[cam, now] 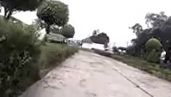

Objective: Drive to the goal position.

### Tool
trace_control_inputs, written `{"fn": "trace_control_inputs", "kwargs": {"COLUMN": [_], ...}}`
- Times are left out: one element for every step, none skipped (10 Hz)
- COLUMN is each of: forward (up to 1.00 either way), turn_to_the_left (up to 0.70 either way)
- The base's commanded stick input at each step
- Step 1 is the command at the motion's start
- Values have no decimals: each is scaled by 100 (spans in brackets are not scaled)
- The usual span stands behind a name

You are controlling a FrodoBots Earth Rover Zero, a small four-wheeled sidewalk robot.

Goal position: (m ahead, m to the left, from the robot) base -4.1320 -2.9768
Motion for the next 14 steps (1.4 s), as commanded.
{"fn": "trace_control_inputs", "kwargs": {"forward": [50,50,50,50,50,50,50,50,50,49,39,4,0,0], "turn_to_the_left": [0,0,0,0,0,0,0,0,0,0,0,0,-37,-50]}}
